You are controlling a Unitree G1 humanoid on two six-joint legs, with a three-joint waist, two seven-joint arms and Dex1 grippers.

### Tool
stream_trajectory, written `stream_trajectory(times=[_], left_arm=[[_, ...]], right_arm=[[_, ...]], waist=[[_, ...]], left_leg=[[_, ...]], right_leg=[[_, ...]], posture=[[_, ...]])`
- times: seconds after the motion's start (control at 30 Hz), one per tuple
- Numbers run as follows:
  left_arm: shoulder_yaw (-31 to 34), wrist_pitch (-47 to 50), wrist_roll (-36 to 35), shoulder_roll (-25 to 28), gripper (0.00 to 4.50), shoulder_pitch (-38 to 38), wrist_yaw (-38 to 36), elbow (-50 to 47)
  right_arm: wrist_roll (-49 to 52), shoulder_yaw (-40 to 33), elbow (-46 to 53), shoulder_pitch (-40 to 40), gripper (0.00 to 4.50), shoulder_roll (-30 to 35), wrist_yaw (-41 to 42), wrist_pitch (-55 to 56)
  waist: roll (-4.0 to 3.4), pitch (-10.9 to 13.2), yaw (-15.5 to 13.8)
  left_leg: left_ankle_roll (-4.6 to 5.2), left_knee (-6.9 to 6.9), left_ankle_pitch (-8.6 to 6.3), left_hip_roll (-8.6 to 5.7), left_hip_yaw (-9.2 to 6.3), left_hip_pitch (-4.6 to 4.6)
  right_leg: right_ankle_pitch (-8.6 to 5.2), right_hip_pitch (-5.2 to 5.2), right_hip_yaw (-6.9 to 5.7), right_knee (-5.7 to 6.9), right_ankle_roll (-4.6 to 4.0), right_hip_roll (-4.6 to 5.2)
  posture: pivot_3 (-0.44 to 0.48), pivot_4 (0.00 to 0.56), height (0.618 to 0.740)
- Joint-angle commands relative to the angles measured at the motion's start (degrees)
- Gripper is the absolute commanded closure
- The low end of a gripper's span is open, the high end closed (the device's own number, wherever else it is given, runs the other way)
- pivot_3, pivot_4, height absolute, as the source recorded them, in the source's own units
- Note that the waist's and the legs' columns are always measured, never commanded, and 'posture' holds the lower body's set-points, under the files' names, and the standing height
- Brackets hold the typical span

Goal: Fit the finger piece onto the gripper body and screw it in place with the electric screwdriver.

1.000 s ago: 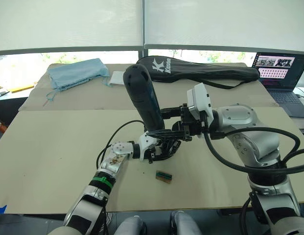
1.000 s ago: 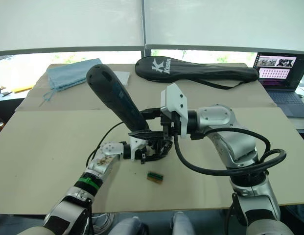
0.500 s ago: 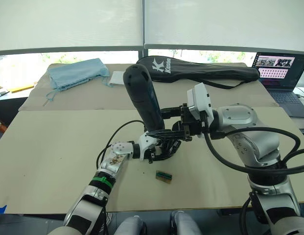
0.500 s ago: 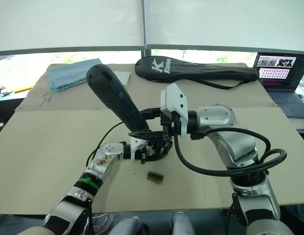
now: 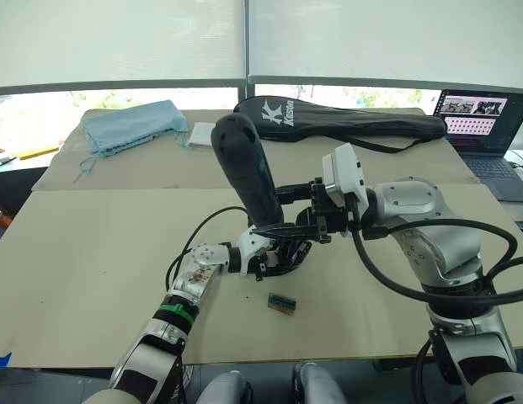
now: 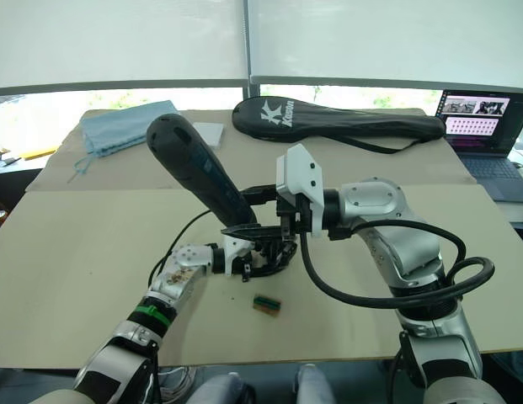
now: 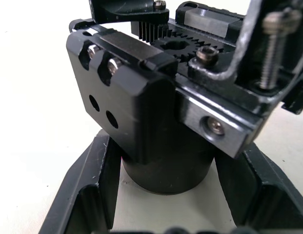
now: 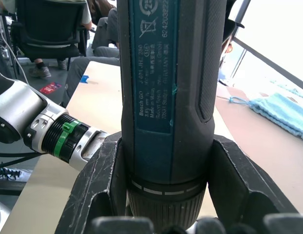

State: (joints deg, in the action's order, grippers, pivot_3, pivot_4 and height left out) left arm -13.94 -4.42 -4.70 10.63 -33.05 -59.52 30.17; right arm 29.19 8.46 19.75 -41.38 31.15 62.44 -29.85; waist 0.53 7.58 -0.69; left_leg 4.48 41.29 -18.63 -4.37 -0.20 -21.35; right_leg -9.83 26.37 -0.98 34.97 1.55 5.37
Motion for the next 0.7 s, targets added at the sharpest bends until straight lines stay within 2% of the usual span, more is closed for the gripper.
stream_trajectory(times=[0.03, 0.7], left_arm=[[1.2, -0.4, -2.0, -0.4, 2.22, -1.5, -0.1, -3.2], [1.5, -0.2, -2.2, -0.4, 2.22, -1.9, 0.1, -2.9]], right_arm=[[0.1, -1.2, 1.3, -1.4, 2.6, 0.3, 0.5, 3.0], [0.2, -1.2, 1.4, 0.4, 2.6, -0.3, -0.2, 1.9]], waist=[[0.0, 0.0, 0.0], [0.0, 0.0, 0.0]], left_leg=[[0.0, 0.0, 0.0, 0.0, 0.0, 0.0], [0.0, 0.0, 0.0, 0.0, 0.0, 0.0]], right_leg=[[0.0, 0.0, 0.0, 0.0, 0.0, 0.0], [0.0, 0.0, -0.02, 0.0, 0.0, -0.01]], posture=[[0.0, 0.15, 0.736], [0.0, 0.15, 0.736]])
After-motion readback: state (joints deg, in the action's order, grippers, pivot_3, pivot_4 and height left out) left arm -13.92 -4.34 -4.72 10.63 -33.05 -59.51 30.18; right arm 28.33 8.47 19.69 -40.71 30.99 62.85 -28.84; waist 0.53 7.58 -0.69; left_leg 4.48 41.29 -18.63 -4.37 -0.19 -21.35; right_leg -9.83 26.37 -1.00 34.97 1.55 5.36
